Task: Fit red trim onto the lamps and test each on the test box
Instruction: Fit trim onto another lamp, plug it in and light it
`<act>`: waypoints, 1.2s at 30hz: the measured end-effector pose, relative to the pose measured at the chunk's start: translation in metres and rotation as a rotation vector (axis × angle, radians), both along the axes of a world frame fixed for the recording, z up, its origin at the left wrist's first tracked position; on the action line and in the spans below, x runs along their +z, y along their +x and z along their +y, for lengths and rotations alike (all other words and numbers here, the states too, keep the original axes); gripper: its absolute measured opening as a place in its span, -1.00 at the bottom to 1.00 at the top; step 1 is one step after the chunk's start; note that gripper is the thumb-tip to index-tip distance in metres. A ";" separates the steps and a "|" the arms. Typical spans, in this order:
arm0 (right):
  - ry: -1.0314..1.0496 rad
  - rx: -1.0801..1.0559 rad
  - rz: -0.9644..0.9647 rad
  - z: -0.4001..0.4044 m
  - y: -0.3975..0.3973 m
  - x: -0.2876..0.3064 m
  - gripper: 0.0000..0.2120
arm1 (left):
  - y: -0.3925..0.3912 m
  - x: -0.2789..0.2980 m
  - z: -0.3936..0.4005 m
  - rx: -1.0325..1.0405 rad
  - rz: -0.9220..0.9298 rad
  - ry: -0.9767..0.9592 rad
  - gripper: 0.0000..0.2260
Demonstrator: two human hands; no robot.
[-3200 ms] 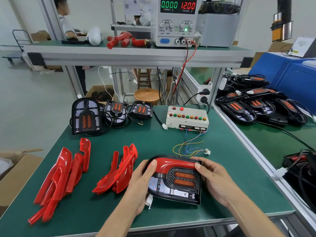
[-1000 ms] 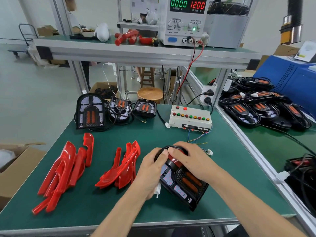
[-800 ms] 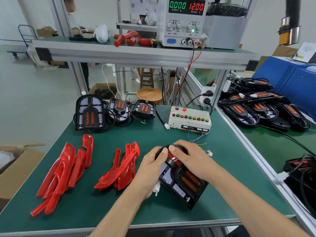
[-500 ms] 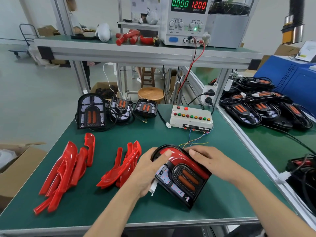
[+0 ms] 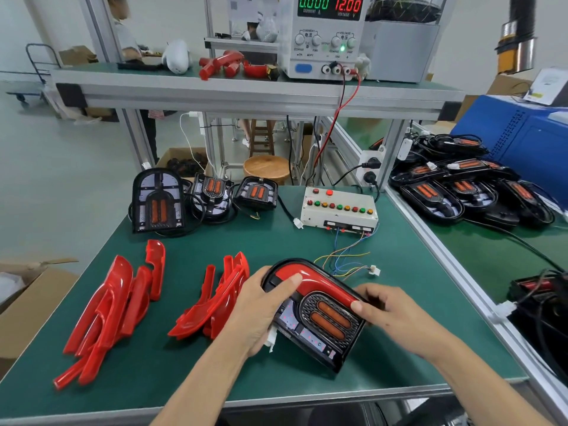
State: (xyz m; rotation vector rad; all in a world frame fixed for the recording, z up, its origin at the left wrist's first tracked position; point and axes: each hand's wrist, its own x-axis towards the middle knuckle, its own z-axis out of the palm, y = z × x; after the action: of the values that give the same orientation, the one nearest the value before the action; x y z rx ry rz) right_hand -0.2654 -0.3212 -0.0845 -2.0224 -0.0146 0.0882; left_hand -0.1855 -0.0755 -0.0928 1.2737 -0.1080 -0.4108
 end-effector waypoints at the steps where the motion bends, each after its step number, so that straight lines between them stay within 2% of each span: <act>1: 0.003 -0.006 -0.009 0.000 -0.001 -0.002 -0.89 | 0.000 -0.001 0.001 -0.006 -0.015 0.005 -0.51; 9: -0.018 -0.044 -0.043 0.003 -0.005 -0.007 -0.84 | 0.001 -0.004 0.000 -0.007 -0.045 -0.003 -0.56; 14: -0.002 -0.053 0.004 0.005 -0.008 -0.004 -0.74 | 0.002 0.002 -0.006 0.000 -0.016 0.087 -0.62; 16: 0.041 -0.081 0.036 0.006 -0.012 -0.004 -0.70 | 0.005 0.003 -0.009 0.014 0.069 0.110 -0.51; 20: 0.033 -0.186 0.093 0.014 -0.023 -0.014 -0.67 | 0.011 0.003 -0.010 0.001 0.395 0.075 -0.35; 22: 0.060 -0.259 0.108 0.023 -0.028 -0.019 -0.67 | 0.015 0.003 -0.012 0.030 0.462 0.108 -0.27; 24: 0.109 -0.342 0.107 0.030 -0.031 -0.024 -0.61 | 0.019 0.005 -0.015 0.075 0.421 0.249 -0.21; 26: 0.186 -0.435 0.130 0.034 -0.033 -0.032 -0.51 | 0.023 0.010 -0.018 0.118 0.370 0.302 -0.23; 28: 0.227 -0.529 0.133 0.039 -0.034 -0.037 -0.55 | 0.025 0.015 -0.020 0.131 0.318 0.295 -0.35; 33: 0.165 -0.564 0.086 0.052 -0.035 -0.038 -0.56 | 0.018 0.015 -0.018 0.103 0.196 0.393 -0.38; 36: 0.151 -0.527 0.087 0.053 -0.040 -0.035 -0.47 | 0.000 0.027 -0.004 0.194 -0.059 0.456 -0.69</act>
State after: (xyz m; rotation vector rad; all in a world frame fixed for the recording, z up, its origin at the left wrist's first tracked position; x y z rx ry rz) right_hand -0.3050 -0.2678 -0.1190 -1.8097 0.5479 -0.1548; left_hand -0.1859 -0.0795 -0.0654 1.7296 0.0644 -0.2349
